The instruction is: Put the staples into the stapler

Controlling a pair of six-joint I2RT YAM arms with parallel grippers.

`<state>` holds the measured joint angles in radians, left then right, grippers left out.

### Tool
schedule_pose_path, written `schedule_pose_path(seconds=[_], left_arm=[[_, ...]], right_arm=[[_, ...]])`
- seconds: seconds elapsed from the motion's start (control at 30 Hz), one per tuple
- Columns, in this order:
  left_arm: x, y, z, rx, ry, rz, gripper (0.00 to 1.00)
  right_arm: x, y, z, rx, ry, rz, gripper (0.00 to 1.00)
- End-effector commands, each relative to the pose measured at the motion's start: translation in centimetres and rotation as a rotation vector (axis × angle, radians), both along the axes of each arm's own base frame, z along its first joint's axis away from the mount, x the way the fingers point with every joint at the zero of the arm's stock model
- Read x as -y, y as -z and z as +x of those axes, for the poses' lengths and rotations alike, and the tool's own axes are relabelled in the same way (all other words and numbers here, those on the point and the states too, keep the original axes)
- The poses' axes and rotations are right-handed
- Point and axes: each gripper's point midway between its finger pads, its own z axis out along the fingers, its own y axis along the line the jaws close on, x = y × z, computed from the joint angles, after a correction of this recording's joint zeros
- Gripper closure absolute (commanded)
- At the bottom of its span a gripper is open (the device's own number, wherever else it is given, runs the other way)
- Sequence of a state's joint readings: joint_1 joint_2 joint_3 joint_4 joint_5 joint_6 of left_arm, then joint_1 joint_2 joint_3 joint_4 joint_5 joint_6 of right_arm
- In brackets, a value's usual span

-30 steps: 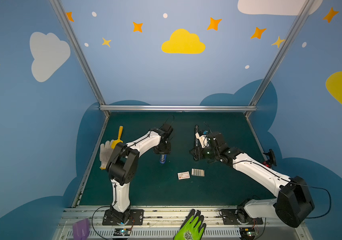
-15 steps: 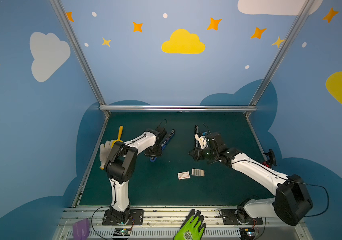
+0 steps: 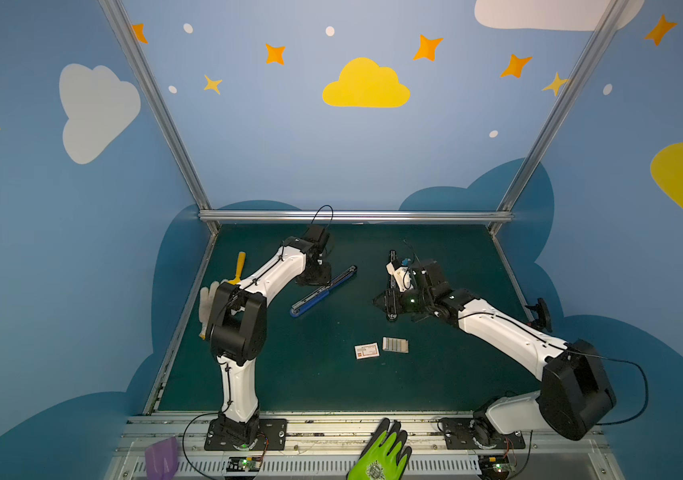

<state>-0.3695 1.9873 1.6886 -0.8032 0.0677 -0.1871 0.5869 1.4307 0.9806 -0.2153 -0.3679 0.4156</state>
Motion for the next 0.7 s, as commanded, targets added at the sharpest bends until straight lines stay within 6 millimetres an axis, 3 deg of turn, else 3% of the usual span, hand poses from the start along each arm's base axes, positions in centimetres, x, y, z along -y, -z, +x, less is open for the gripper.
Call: schedule_pose_path(seconds=[0.0,0.33,0.67], left_arm=[[1.3,2.1,1.0,-0.044,0.124,-0.003,0.37],[3.3,5.4,4.0,-0.067,0.202,-0.011,0.36],[4.7,7.9,2.8,-0.105,0.255,-0.016,0.49]], right_arm=[[-0.4,-0.9,0.6,-0.011,-0.007,0.023,0.48],[-0.2,-0.8,2.4,-0.037,0.008,0.050,0.46],[-0.4,0.5,4.5,-0.075,0.027,0.066,0.47]])
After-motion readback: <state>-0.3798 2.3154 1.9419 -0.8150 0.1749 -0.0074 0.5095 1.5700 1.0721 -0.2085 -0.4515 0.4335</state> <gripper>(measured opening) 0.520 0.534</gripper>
